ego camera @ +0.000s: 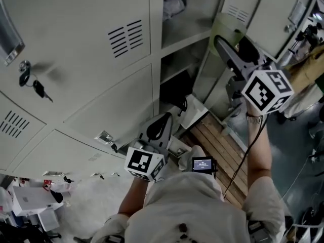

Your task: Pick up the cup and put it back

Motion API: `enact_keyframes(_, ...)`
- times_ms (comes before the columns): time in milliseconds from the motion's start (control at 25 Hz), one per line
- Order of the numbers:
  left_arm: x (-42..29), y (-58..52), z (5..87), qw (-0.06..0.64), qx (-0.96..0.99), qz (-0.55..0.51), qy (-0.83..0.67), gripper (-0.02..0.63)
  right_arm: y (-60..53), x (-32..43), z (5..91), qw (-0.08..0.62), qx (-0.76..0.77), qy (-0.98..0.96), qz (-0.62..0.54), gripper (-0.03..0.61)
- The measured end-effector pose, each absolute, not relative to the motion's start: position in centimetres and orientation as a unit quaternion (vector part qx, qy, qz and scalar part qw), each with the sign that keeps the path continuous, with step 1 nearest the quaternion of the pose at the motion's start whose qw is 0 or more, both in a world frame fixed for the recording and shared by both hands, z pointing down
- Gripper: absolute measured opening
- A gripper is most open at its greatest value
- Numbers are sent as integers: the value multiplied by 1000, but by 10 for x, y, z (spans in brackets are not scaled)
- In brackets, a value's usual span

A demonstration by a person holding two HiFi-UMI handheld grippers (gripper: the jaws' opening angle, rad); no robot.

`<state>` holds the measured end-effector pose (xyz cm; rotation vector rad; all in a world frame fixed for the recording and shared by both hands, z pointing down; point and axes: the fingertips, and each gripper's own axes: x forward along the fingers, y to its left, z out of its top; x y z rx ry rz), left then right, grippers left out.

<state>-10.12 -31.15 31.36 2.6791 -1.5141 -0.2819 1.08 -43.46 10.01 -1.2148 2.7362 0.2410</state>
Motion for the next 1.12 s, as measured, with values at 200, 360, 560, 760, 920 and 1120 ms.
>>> enact_keyframes(200, -102, -319, 317, 32, 862, -96, -496, 8, -485, -10, 69, 80, -388, 917, 48, 328)
enact_keyframes(360, -109, -324, 327, 36, 851, -85, -518, 8, -518, -32, 73, 65, -366, 928, 30, 330)
enact_keyframes(560, -117, -327, 329, 31, 841, -83, -534, 8, -546, -54, 95, 26, -364, 931, 29, 328)
enact_keyframes(760, -122, -332, 336, 40, 835, -82, -543, 8, -559, -55, 103, 9, -381, 924, 32, 330)
enact_keyframes(920, -112, -336, 340, 44, 842, -83, -532, 8, -564, -55, 104, -4, -375, 927, 25, 330)
enact_keyframes(1120, -94, -334, 341, 42, 855, -79, -511, 8, -568, -60, 121, -48, -381, 922, 44, 331)
